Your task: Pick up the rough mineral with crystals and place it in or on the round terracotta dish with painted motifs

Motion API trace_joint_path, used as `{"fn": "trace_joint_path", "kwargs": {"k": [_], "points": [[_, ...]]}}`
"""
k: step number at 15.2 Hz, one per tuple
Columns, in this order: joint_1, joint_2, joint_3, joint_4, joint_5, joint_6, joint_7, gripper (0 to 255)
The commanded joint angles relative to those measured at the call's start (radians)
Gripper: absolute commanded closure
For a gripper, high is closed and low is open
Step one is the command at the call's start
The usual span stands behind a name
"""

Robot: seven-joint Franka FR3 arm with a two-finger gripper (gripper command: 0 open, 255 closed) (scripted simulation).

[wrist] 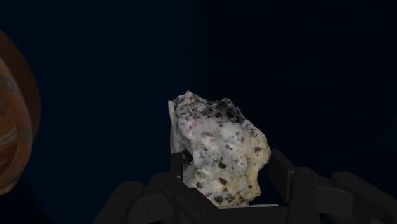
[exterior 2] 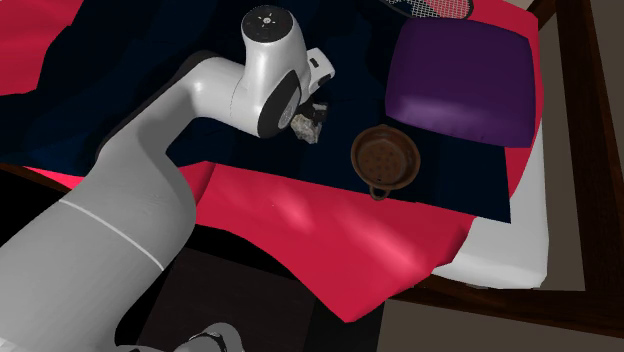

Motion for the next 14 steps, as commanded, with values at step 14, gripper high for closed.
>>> {"fn": "trace_joint_path", "kwargs": {"k": [14], "points": [[0.0,-0.006,0.0,0.099,-0.002,-0.106,0.001,255]]}}
